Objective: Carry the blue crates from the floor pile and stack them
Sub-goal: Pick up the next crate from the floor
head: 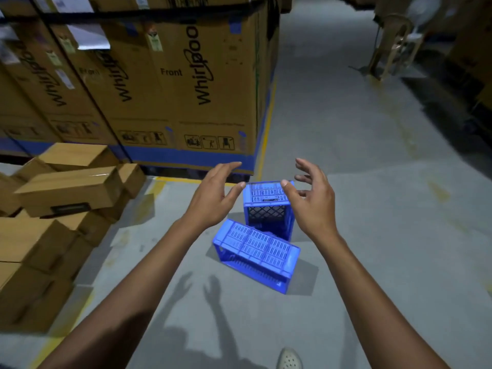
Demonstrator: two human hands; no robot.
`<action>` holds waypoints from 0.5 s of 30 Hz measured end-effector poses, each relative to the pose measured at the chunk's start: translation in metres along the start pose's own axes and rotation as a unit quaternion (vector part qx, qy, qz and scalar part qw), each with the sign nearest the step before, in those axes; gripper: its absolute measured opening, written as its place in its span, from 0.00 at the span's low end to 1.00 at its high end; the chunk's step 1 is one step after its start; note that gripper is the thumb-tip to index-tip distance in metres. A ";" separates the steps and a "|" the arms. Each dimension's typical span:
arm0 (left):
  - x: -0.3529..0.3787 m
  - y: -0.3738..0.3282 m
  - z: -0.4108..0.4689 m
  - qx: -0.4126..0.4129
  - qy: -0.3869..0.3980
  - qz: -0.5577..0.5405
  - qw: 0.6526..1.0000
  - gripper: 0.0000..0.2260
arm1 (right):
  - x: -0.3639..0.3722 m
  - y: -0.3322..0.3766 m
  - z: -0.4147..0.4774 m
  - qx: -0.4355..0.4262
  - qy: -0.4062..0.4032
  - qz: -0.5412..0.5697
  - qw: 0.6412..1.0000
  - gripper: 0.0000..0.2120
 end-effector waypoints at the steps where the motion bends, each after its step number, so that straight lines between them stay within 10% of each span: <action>1: 0.012 0.001 0.007 0.001 0.012 -0.001 1.000 0.21 | 0.001 -0.010 0.007 0.007 0.001 -0.005 1.000 0.22; 15: 0.134 0.095 0.011 0.005 0.161 0.009 0.987 0.22 | 0.060 -0.154 0.008 0.072 0.069 -0.134 0.986 0.24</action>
Point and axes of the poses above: each hand's wrist, its own z-axis towards the middle knuckle, its own x-axis out of the palm, y = z × x, the point moved 1 cm from there along z, towards the middle knuckle, and after that the axes turned 14 degrees about -y, right-handed, at the moved point
